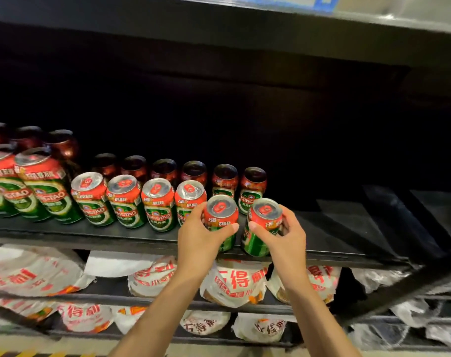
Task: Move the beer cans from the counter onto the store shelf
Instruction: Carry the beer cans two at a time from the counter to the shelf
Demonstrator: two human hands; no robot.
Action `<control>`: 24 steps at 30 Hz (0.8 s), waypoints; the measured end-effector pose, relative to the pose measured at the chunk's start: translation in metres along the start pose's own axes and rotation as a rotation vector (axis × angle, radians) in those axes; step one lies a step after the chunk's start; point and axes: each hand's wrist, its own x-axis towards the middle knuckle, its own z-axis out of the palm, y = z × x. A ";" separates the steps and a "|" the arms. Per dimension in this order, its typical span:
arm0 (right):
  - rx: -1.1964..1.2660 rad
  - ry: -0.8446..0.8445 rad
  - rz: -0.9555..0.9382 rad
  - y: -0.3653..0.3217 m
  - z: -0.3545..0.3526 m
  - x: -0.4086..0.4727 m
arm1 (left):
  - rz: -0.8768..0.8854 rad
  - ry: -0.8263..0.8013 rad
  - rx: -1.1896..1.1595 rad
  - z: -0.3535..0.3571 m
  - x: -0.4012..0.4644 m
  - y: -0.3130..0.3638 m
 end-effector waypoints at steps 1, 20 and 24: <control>0.002 -0.013 -0.004 0.001 0.000 0.006 | 0.002 0.008 0.012 0.003 0.003 0.002; 0.039 -0.115 -0.002 0.038 0.010 0.044 | -0.009 0.111 0.157 0.041 0.026 -0.012; 0.019 -0.090 -0.005 0.047 0.017 0.041 | 0.015 0.135 0.133 0.049 0.026 -0.019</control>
